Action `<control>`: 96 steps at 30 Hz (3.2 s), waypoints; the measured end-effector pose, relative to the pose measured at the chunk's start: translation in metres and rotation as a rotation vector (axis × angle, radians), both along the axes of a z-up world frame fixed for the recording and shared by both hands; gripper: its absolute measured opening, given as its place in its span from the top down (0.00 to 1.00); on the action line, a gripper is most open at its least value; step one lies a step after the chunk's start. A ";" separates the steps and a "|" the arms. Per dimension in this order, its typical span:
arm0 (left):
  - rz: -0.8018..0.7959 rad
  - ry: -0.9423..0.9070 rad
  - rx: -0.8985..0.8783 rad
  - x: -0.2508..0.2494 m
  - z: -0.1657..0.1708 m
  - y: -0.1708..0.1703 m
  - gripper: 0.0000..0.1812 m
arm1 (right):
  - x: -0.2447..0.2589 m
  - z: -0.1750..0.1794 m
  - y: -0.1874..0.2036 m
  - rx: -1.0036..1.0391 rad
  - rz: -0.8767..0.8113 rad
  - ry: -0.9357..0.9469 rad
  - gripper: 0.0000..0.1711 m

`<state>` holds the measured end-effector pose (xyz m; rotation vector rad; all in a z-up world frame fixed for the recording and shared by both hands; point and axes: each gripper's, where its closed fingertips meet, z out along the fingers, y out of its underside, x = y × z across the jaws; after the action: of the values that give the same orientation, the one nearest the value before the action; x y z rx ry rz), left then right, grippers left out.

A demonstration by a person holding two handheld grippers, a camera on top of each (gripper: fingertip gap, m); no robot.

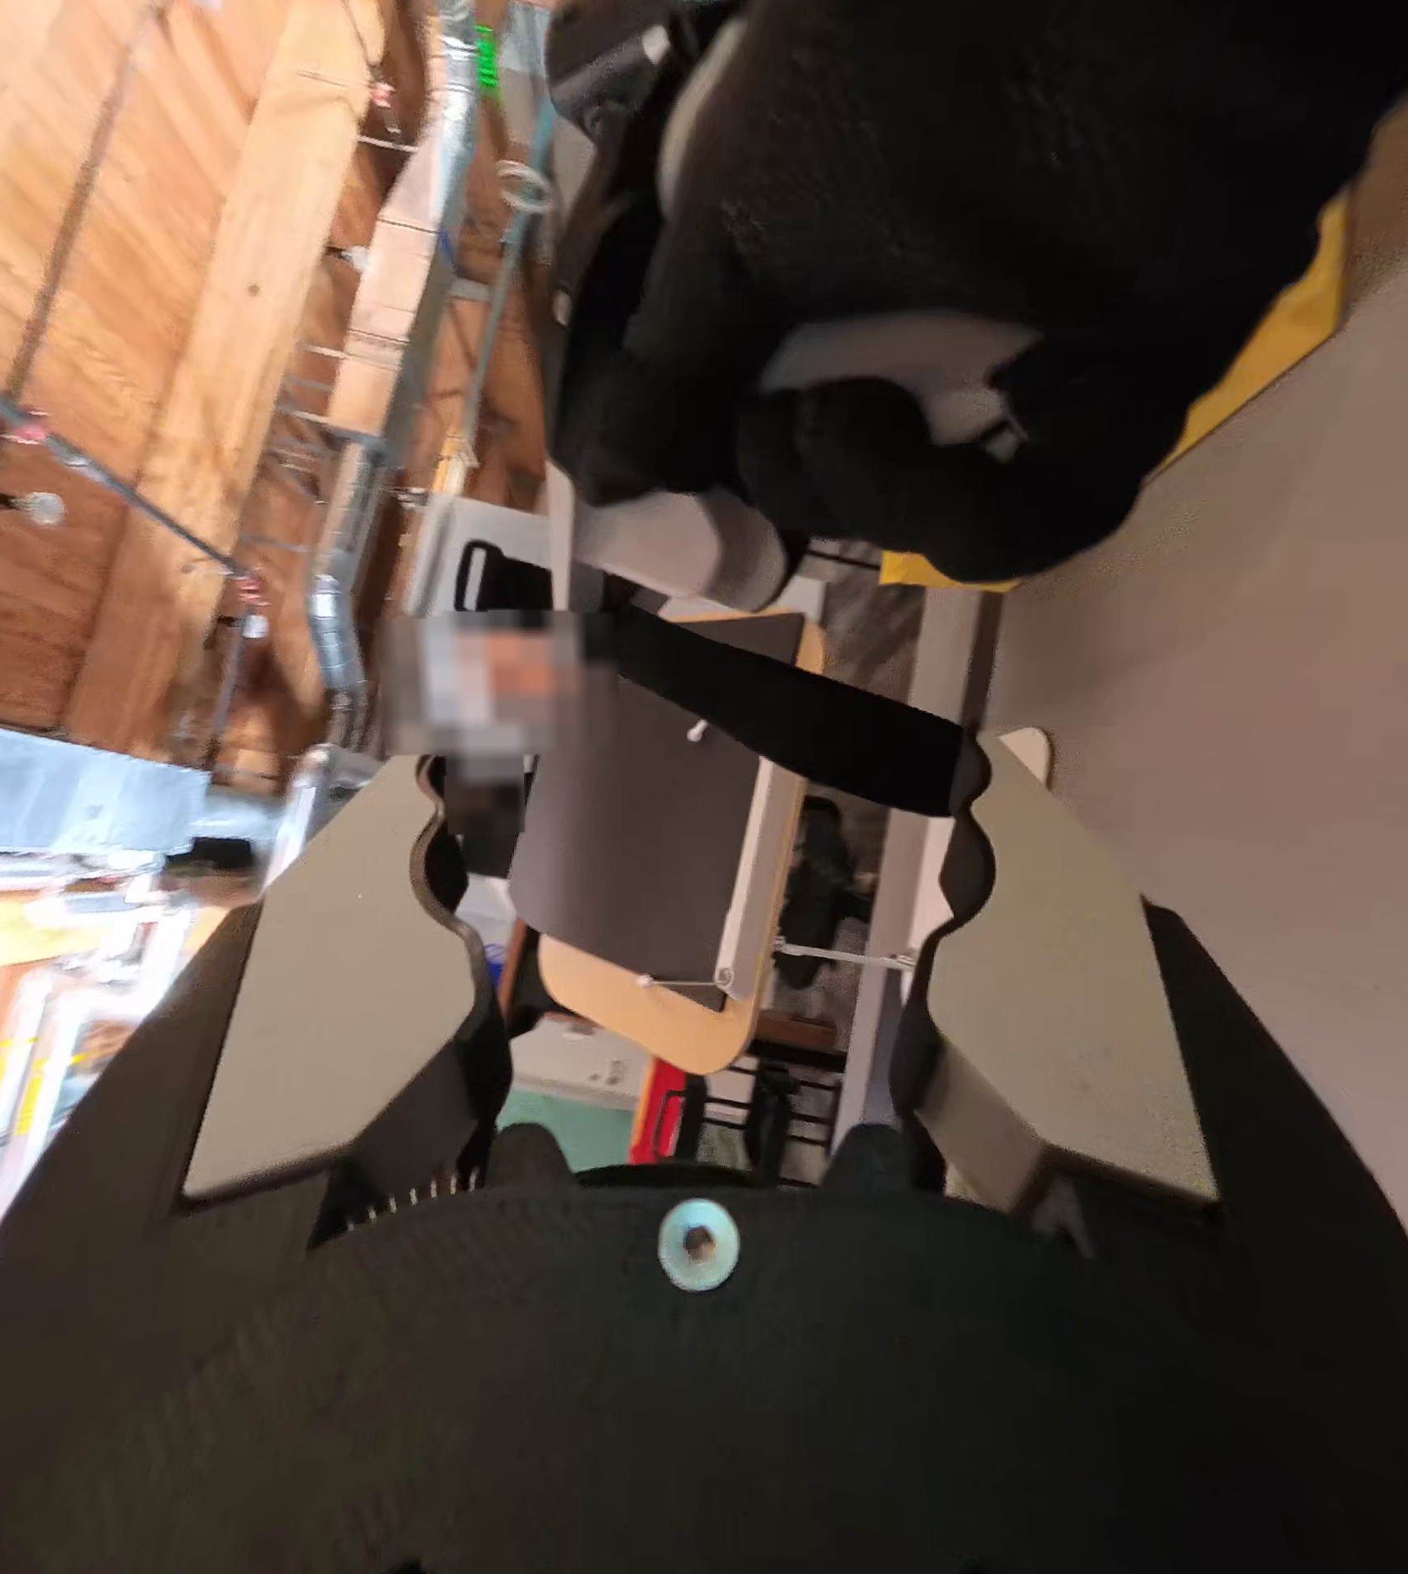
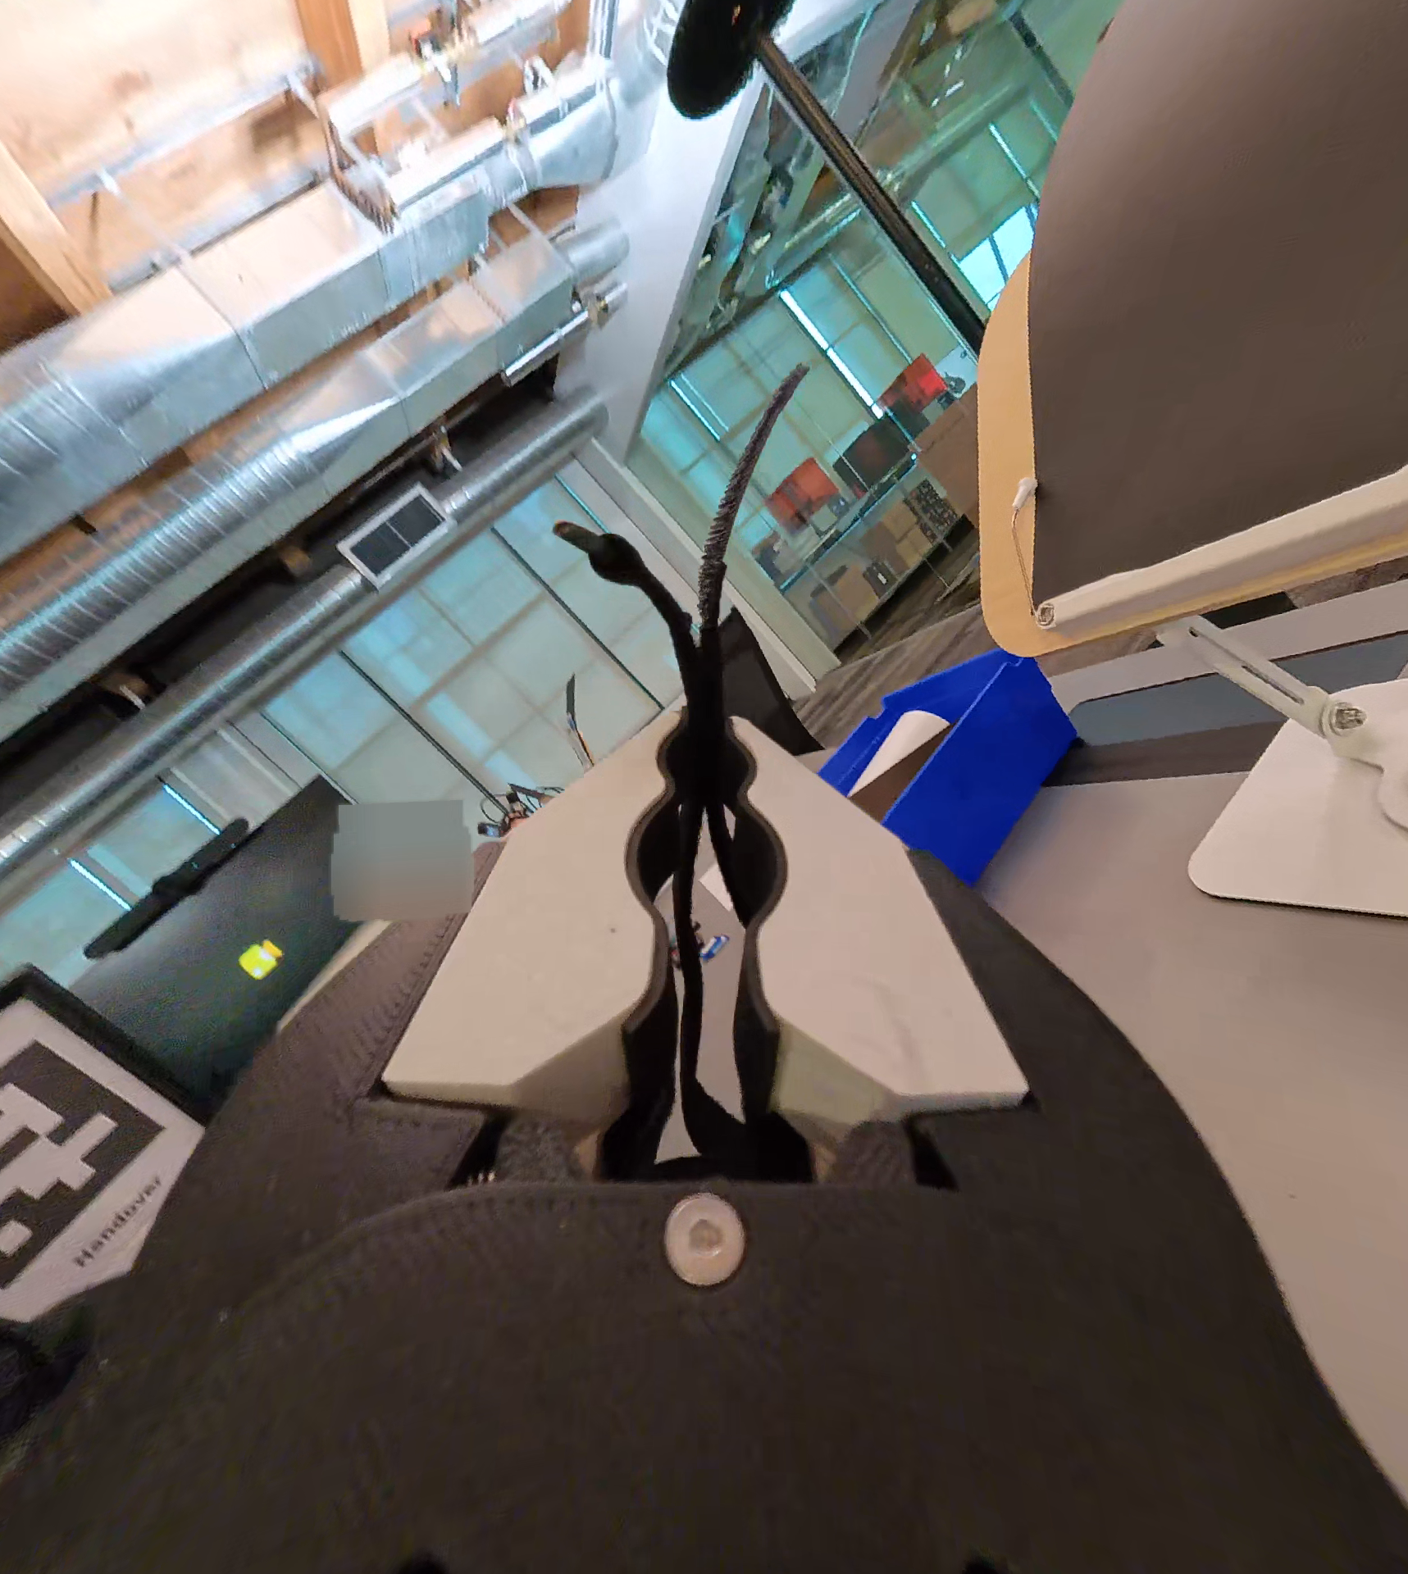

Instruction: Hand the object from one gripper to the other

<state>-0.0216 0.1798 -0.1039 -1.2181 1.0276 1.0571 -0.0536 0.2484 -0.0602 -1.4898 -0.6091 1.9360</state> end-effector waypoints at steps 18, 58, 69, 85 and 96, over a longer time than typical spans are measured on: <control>0.047 0.117 0.180 -0.003 -0.022 0.029 0.69 | 0.002 0.018 -0.005 -0.112 0.024 0.070 1.00; -0.006 -0.493 -0.968 -0.047 0.024 0.000 1.00 | 0.021 -0.007 -0.054 0.838 0.081 -0.270 0.58; 0.143 -0.497 -1.255 -0.044 0.025 -0.007 1.00 | -0.035 -0.022 -0.102 0.988 0.122 -0.349 0.59; 0.145 -0.602 -1.262 -0.036 0.028 0.006 0.98 | -0.045 -0.042 -0.085 0.717 0.146 -0.382 1.00; -0.176 -0.813 -0.912 -0.023 0.090 0.009 0.54 | -0.023 -0.004 -0.064 0.376 0.180 -0.067 1.00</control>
<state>-0.0441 0.1884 -0.0135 -1.9927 0.9242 -0.1618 -0.0768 0.1846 -0.0646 -1.2990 -1.1035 1.7802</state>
